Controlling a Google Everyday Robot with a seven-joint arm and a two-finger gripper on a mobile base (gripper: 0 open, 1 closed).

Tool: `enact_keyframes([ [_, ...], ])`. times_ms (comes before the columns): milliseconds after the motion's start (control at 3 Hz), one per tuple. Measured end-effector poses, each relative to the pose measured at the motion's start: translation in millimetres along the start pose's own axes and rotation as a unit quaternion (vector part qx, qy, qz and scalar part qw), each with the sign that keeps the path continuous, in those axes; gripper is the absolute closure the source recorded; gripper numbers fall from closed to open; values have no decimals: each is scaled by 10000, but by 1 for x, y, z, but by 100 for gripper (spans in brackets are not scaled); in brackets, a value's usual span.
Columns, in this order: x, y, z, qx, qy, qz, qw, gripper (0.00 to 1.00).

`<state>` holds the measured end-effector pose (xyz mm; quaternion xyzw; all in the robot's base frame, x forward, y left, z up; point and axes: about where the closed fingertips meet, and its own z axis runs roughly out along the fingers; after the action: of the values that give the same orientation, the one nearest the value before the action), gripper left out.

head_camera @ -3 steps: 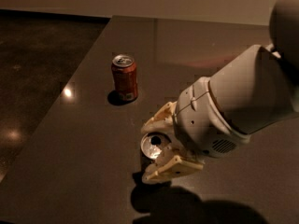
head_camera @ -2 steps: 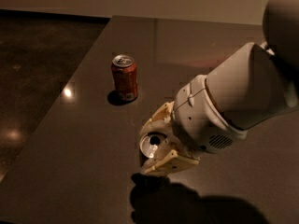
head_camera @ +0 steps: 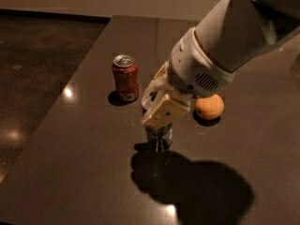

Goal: Move redbull can near coke can

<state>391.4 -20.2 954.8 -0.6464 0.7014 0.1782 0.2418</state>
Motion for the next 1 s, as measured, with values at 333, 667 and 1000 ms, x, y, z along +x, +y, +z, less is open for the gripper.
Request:
enact_keyframes([
  [333, -10, -41, -3, 167, 30, 312, 9994, 100],
  [667, -21, -65, 4, 198, -101, 650, 9976, 100],
  [1000, -34, -73, 10, 303, -300, 874, 9953, 100],
])
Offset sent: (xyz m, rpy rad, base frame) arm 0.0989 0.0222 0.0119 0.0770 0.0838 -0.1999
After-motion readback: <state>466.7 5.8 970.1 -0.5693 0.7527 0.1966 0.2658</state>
